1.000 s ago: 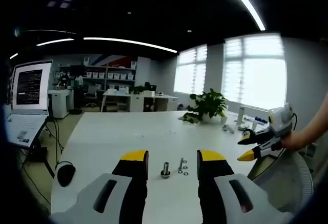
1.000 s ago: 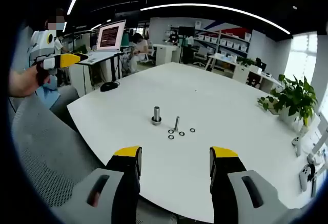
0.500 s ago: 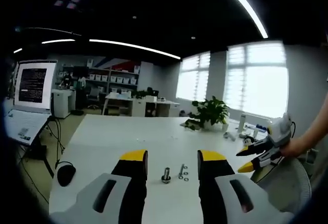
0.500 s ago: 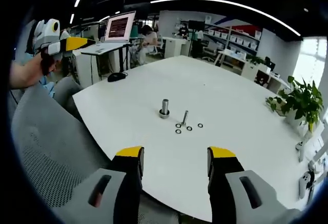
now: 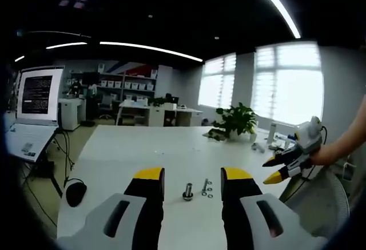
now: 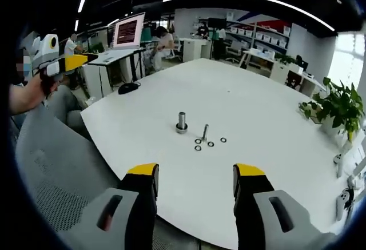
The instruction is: Place the washer onto the threaded stud by aligning its center hole with the stud, sliding it down to the base, and recovering from edge contact or off-axis alignment until the washer reaches the visible bottom stop.
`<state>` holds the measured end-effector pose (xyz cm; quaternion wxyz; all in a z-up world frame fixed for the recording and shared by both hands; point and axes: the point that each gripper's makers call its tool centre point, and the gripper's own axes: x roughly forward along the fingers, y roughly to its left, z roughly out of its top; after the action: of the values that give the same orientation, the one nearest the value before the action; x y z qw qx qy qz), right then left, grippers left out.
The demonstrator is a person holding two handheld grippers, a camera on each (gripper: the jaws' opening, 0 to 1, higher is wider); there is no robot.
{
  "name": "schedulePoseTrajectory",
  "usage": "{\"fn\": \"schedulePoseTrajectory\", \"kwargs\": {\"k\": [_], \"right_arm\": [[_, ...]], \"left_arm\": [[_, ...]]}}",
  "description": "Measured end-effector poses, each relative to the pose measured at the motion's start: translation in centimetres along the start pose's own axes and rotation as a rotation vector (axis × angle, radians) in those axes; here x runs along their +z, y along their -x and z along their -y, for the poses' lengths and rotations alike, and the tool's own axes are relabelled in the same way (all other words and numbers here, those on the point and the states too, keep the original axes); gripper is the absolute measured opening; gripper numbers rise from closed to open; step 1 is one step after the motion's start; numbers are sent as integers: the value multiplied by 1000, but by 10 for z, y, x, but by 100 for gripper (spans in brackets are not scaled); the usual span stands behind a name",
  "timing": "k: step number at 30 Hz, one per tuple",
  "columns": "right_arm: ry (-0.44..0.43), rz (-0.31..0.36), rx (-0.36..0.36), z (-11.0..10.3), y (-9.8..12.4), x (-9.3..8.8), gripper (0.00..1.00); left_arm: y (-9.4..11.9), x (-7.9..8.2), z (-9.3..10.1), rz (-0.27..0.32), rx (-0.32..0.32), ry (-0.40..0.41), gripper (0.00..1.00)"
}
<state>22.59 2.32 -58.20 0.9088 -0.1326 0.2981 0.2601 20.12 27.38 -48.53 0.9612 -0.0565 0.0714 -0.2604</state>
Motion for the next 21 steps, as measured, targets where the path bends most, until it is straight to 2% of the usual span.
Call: {"fn": "schedulePoseTrajectory", "kwargs": {"k": [3,9,12,14,17,21], "right_arm": [[-6,-14,8,7,-9,2,52],[-41,-64,34,14,-34,-4,48],[-94,-128,71,7,-45,-12,38],[-74,-130,78,5,-54,-10,37],[-14,-183,86,3,-64,-16,37],[13,-215,98,-1,-73,-18,34]], "left_arm": [[0,0,1,0,0,-9,37],[0,-2,-1,-8,0,9,37],[0,-2,-1,-10,-1,5,36],[0,-2,0,-10,-3,-2,35],[0,-2,-2,-12,0,4,35],[1,-4,-4,-14,6,14,34]]}}
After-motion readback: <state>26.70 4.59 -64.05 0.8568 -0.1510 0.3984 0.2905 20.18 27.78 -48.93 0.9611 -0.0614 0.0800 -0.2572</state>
